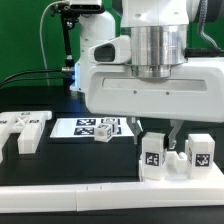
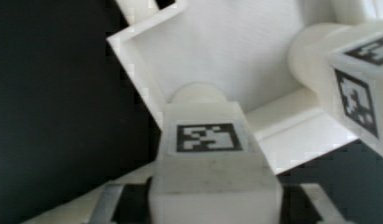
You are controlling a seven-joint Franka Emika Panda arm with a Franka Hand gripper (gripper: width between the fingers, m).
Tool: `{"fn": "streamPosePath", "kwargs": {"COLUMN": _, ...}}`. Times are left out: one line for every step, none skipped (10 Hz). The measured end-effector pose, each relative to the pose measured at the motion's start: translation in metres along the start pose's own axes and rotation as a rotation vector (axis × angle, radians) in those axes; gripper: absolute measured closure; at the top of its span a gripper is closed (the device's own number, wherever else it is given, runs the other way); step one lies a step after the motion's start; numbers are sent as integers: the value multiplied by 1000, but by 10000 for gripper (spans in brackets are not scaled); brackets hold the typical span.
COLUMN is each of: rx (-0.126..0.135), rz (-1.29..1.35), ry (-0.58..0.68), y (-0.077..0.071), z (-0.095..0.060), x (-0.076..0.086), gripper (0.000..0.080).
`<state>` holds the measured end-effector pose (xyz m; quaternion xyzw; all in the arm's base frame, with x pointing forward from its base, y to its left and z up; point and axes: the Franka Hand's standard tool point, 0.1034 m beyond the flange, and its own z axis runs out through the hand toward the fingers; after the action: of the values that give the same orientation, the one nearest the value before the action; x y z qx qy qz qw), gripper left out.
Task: Assemble chair
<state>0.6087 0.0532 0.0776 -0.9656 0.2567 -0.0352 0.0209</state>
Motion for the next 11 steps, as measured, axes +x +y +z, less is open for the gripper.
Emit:
{"fn": "streamPosePath", "kwargs": {"rx": 1, "rz": 131, "ry": 0, "y": -1, "z": 0, "x": 0, "gripper": 515}}
{"fn": "streamPosePath", "kwargs": {"rx": 1, "rz": 293, "ry": 3, "y": -1, "z": 1, "x": 0, "gripper": 515}}
{"fn": "streamPosePath", "kwargs": {"rx": 15, "rz": 477, "ry": -7, "y": 0, "z": 1, "x": 0, "gripper": 515}}
{"fn": "streamPosePath", "kwargs": {"rx": 33, "rz": 676, "ry": -26, "y": 1, "z": 1, "x": 1, "gripper": 515}}
{"fn": "streamPosePath", "kwargs": {"rx": 39, "rz": 810, "ry": -32, "y": 1, "z": 1, "x": 1, "gripper": 515}}
{"fn": "streamPosePath", "kwargs": {"rx": 52, "rz": 955, "ry": -42, "y": 1, "z": 2, "x": 0, "gripper": 515}}
{"fn": "streamPosePath", "kwargs": {"rx": 57, "rz": 1026, "ry": -40, "y": 0, "z": 2, "x": 0, "gripper": 515}}
{"fn": "streamPosePath", "kwargs": {"rx": 57, "rz": 1038, "ry": -40, "y": 0, "z": 2, "x": 0, "gripper": 515}}
{"fn": "streamPosePath", "kwargs": {"rx": 55, "rz": 1023, "ry": -40, "y": -1, "z": 2, "x": -1, "gripper": 515}}
{"fn": "streamPosePath", "kwargs": {"rx": 42, "rz": 842, "ry": -32, "y": -2, "z": 3, "x": -4, "gripper": 361}}
{"fn": "streamPosePath", "kwargs": {"rx": 48, "rz": 680, "ry": -23, "y": -3, "z": 4, "x": -2, "gripper": 361}}
